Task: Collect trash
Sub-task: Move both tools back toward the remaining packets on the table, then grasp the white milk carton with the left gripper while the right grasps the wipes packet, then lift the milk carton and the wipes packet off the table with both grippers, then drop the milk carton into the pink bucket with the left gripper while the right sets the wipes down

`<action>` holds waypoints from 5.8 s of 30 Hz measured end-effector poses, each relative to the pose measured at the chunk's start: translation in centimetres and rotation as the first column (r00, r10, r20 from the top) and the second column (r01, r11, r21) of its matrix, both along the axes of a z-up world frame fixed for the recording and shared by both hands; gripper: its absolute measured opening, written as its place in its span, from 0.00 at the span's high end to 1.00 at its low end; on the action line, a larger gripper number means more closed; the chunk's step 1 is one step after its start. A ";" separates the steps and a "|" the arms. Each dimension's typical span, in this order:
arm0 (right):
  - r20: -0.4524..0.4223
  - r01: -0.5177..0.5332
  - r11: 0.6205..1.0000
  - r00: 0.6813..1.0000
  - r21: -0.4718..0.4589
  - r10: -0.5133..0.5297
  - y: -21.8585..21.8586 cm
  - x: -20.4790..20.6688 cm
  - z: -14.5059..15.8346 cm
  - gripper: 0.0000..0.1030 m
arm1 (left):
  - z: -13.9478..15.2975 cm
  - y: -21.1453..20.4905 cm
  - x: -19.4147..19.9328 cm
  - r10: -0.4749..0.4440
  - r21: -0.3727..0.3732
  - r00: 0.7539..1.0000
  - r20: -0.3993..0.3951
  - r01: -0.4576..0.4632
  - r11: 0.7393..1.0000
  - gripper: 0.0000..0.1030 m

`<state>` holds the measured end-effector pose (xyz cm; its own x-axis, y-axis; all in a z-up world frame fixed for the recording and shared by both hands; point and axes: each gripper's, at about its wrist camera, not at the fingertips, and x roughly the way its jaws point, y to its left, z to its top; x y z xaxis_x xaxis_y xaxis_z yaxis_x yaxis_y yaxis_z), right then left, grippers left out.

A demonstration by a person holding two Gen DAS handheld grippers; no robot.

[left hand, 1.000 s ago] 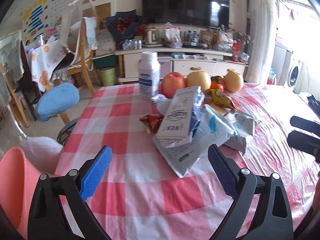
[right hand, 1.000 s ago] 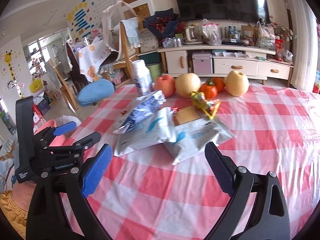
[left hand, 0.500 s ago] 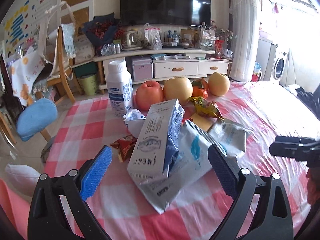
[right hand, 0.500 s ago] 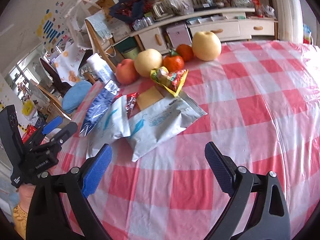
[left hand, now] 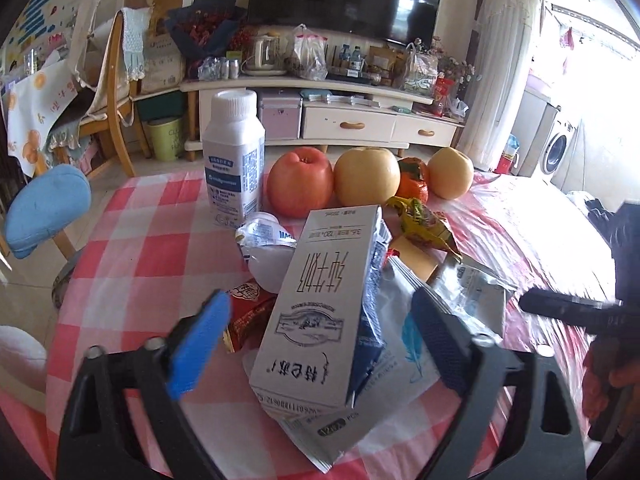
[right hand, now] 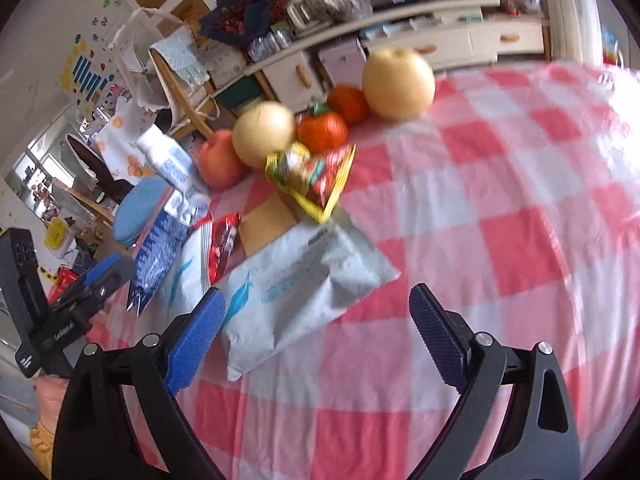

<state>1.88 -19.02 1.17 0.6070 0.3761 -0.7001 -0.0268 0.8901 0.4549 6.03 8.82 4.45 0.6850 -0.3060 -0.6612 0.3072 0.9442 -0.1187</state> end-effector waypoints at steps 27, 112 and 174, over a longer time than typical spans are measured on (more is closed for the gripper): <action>0.092 -0.105 0.994 0.990 -0.009 0.106 3.1 5.3 -0.8 0.26 | -1.5 -2.7 -0.5 -0.046 -0.006 0.998 -0.052 0.046 0.999 0.36; 0.064 -0.225 0.906 0.962 -0.357 0.264 5.8 1.4 -1.5 0.45 | -4.2 -0.7 -1.6 0.020 -0.156 0.986 -0.165 -0.046 0.987 0.39; 0.244 -0.609 0.772 0.733 -0.183 0.635 39.3 -8.8 10.6 0.44 | 4.4 34.6 -16.2 0.680 -0.406 0.732 -0.044 -0.635 0.657 0.46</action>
<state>-6.97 20.30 11.73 0.4290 0.6863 -0.5873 -0.7001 0.6635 0.2641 -10.20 43.41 8.82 0.8589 0.0501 -0.5097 -0.3460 0.7907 -0.5051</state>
